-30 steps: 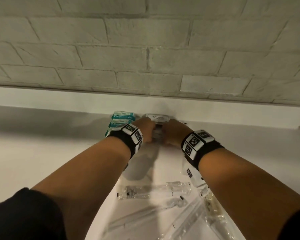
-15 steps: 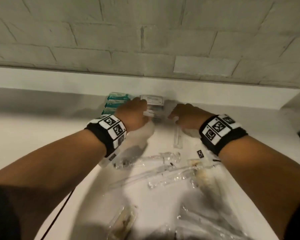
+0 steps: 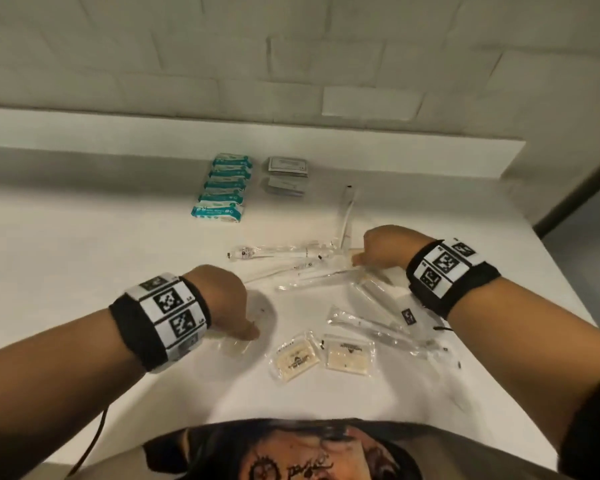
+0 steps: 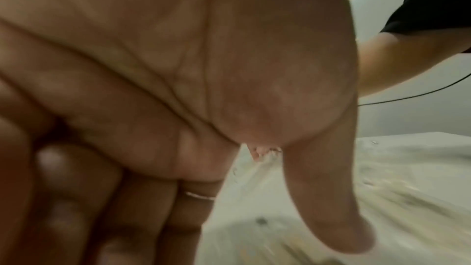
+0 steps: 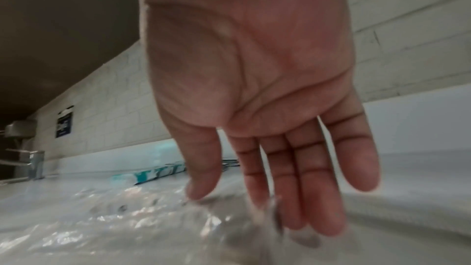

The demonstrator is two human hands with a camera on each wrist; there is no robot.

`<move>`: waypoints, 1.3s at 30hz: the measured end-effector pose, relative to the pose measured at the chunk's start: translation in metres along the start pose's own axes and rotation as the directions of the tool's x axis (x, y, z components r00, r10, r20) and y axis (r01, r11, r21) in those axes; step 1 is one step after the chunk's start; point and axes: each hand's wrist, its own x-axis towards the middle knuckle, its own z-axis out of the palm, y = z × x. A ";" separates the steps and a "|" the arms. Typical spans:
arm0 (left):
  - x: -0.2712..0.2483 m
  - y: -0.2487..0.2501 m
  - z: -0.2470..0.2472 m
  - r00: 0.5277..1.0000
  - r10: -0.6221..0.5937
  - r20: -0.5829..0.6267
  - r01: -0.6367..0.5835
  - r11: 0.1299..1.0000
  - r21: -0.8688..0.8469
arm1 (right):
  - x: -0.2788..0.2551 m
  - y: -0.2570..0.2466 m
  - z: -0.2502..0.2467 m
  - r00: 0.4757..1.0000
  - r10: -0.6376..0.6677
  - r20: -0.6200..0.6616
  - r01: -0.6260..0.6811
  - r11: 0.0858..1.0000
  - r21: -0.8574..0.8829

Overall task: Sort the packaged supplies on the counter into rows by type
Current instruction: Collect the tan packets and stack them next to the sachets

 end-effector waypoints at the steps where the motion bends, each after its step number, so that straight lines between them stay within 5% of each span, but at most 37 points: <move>1: -0.005 0.005 0.009 1.000 -0.009 -0.008 0.009 1.000 0.006 | -0.008 -0.004 0.004 1.000 -0.025 0.009 0.025 1.000 -0.006; 4: -0.010 0.014 0.022 0.997 -0.020 -0.080 0.012 0.994 -0.105 | -0.019 -0.012 0.007 0.998 -0.047 0.036 0.045 0.998 0.047; 8: -0.015 0.015 0.024 0.996 0.006 -0.092 -0.035 0.948 -0.315 | -0.023 -0.017 0.012 0.988 0.125 -0.091 -0.101 0.968 0.231; 11: -0.013 0.012 0.028 0.995 -0.005 -0.103 -0.034 0.926 -0.375 | -0.023 -0.025 0.022 0.982 0.156 -0.107 -0.138 0.977 0.166; 17: -0.015 0.030 0.016 0.934 -0.041 -0.354 -0.137 0.875 -0.465 | -0.033 -0.018 0.023 0.987 0.158 -0.009 -0.154 0.973 0.173; 22: -0.011 0.071 0.017 0.973 0.107 -0.204 -0.169 0.933 -0.317 | -0.053 0.001 0.020 0.990 0.079 -0.117 -0.045 0.962 0.269; 24: -0.009 0.080 0.019 0.976 0.072 -0.203 -0.138 0.934 -0.330 | -0.072 0.008 0.018 0.979 0.056 -0.194 0.033 0.903 0.428; 26: -0.009 0.085 0.019 0.977 0.031 -0.210 -0.116 0.906 -0.408 | -0.098 0.001 0.020 0.989 -0.100 -0.110 0.142 0.861 0.489; 28: -0.008 0.086 0.018 0.983 0.021 -0.184 -0.108 0.873 -0.475 | -0.117 -0.016 0.033 0.973 -0.228 0.035 0.202 0.916 0.348; 31: -0.008 0.087 0.016 0.991 0.009 -0.131 -0.075 0.854 -0.514 | -0.124 -0.036 0.061 0.970 -0.242 0.008 0.240 0.963 0.120; 39: -0.003 0.094 0.014 0.991 0.102 -0.090 -0.129 0.915 -0.382 | -0.131 -0.046 0.084 0.960 -0.274 -0.058 0.278 0.954 0.111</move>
